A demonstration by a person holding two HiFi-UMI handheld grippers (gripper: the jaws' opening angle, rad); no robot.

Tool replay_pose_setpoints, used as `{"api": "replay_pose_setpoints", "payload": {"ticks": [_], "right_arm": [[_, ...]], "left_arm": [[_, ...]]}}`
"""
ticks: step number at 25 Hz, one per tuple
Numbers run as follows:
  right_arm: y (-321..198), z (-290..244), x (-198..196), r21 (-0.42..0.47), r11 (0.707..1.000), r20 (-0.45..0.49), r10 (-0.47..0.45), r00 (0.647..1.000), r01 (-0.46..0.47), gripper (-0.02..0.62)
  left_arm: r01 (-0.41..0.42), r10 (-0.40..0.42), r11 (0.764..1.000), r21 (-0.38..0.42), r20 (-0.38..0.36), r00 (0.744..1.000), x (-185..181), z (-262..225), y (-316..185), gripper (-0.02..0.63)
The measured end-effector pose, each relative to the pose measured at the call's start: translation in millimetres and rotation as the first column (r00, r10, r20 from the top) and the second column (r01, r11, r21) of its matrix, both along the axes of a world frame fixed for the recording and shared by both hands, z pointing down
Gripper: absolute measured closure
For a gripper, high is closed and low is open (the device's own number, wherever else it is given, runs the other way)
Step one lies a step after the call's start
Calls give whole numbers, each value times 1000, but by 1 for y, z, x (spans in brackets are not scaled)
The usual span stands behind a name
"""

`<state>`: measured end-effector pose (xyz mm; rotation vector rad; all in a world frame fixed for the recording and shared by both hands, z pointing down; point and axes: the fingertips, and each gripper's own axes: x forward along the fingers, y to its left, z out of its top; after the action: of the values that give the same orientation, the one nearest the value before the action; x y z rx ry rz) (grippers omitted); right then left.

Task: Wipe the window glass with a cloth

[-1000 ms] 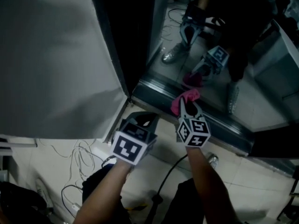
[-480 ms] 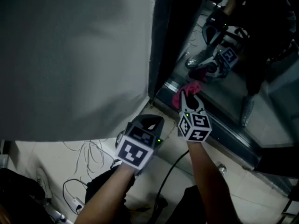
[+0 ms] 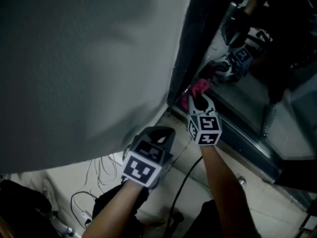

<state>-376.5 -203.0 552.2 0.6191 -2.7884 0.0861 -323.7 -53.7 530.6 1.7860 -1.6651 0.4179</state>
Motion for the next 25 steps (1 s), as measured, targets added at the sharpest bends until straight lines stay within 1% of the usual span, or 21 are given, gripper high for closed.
{"api": "replay_pose_setpoints", "payload": {"ticks": [3, 6, 8, 10, 12, 14, 18, 25], "right_arm": [[-1, 11, -5, 6, 1000, -11, -16, 1000, 16, 547], [-13, 24, -3, -24, 1000, -14, -12, 1000, 11, 548], [-14, 35, -4, -44, 999, -15, -11, 1000, 11, 548], [-8, 53, -8, -67, 998, -30, -7, 1000, 5, 548], [-6, 71, -11, -92, 996, -50, 14, 999, -19, 548], [-11, 80, -10, -113, 992, -52, 47, 998, -52, 548], [-16, 82, -1, -129, 987, -41, 92, 995, -96, 548], [-26, 81, 29, -137, 979, -50, 144, 988, -150, 548]], "left_arm": [[1, -1, 1000, 1, -5, 1000, 3, -3, -3, 604], [-1, 1, 1000, -12, -8, 1000, 11, -8, -14, 604], [4, -5, 999, -38, -15, 1000, 14, -4, -12, 604], [11, -13, 998, -68, -30, 999, 13, 8, 1, 604], [7, -9, 998, -60, -38, 999, 9, 12, 5, 604], [8, -11, 997, -82, -41, 999, 7, 18, 9, 604], [3, -6, 995, -95, -33, 999, 9, 21, 8, 604], [-12, 8, 993, -119, -35, 999, 16, 27, 5, 604]]}}
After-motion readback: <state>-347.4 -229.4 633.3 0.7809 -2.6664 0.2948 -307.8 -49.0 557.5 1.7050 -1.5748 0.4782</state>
